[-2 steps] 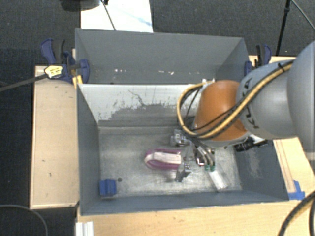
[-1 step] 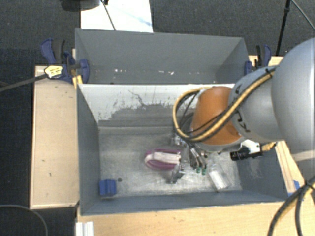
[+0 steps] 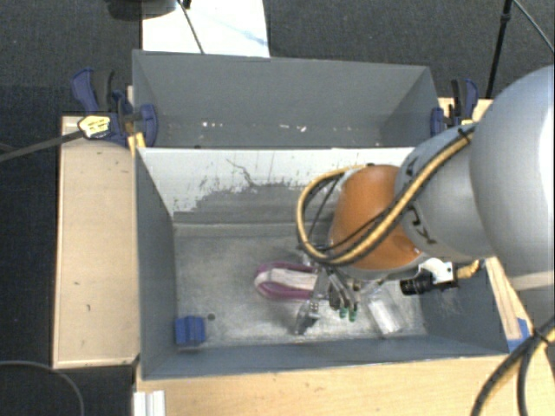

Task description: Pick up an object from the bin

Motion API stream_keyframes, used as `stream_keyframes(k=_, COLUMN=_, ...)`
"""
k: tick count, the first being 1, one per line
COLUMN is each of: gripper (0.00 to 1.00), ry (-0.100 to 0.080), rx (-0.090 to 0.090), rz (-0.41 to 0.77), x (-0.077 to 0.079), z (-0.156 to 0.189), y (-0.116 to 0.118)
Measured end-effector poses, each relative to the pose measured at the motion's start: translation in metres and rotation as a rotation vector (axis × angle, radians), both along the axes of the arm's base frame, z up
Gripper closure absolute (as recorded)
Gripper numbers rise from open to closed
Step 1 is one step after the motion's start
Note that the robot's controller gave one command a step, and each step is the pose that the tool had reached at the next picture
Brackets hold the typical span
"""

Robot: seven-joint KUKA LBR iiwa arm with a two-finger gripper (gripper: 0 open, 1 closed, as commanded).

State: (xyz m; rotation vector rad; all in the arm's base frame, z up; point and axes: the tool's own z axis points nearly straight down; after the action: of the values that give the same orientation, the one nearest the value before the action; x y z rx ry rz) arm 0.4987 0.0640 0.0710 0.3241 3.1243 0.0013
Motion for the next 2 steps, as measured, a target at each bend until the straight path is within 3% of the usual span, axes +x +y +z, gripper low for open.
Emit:
stream_keyframes(k=1, gripper=1.00, ry=0.004, rx=0.001, rz=-0.001, x=-0.001, z=0.001, y=0.000)
stream_keyframes(k=2, gripper=1.00, ry=-0.006, rx=0.001, rz=0.005, x=0.001, z=0.068, y=0.000)
